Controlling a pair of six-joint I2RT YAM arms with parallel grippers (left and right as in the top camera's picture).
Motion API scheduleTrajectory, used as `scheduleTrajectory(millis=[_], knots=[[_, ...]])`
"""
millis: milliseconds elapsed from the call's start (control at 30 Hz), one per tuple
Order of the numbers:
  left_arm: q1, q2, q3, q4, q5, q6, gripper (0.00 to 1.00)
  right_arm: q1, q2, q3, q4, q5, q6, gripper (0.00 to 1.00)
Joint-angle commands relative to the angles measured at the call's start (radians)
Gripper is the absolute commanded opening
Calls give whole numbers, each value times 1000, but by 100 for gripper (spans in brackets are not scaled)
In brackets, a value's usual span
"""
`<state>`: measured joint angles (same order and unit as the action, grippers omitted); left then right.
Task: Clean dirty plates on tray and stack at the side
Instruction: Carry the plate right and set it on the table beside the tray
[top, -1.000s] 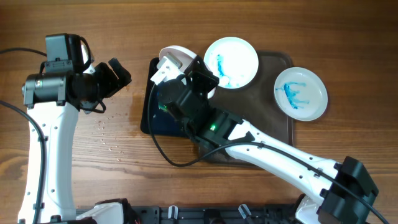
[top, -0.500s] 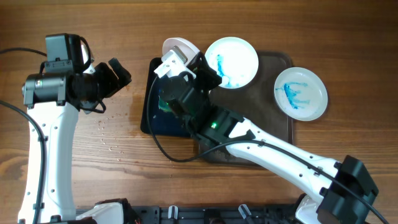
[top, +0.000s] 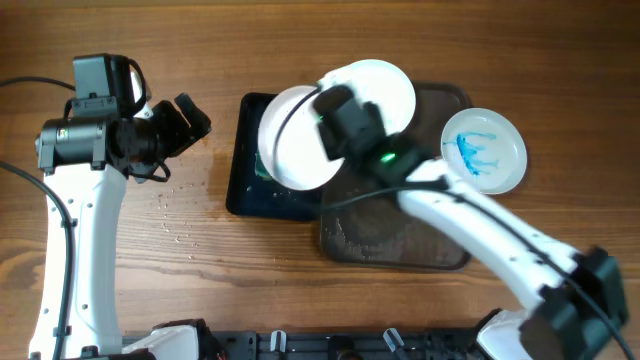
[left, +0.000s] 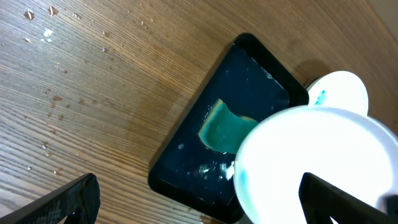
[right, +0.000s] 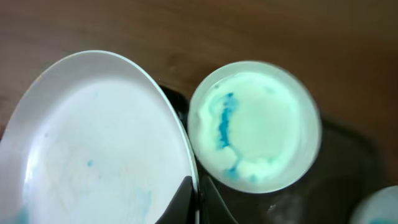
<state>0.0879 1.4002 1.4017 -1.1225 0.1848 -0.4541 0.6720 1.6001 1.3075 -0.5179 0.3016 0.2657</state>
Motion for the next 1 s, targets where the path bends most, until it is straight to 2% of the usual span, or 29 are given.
scheduleTrajectory(millis=[0,100,233,367,467,600,767,900,967], knots=[[4,-11,14,-1,12,5,100,-226,-191,9,-27,-374,194,4],[4,-11,14,-1,12,5,100,-544,-290,9,-150,-412,275,4],[4,-11,14,-1,12,5,100,-908,-277,9,-303,-319,288,4],[4,-11,14,-1,12,5,100,-1185,-179,9,-350,-146,288,4],[4,-11,14,-1,12,5,100,-1329,-72,9,-358,-132,286,4],[4,-11,14,-1,12,5,100,-1441,80,9,-393,-132,282,4],[4,-11,14,-1,12,5,100,-1442,198,8,-466,-138,257,6],[4,-11,14,-1,12,5,100,-1417,203,3,-522,-151,257,24],[4,-11,14,-1,12,5,100,-1404,180,3,-519,-250,227,32]])
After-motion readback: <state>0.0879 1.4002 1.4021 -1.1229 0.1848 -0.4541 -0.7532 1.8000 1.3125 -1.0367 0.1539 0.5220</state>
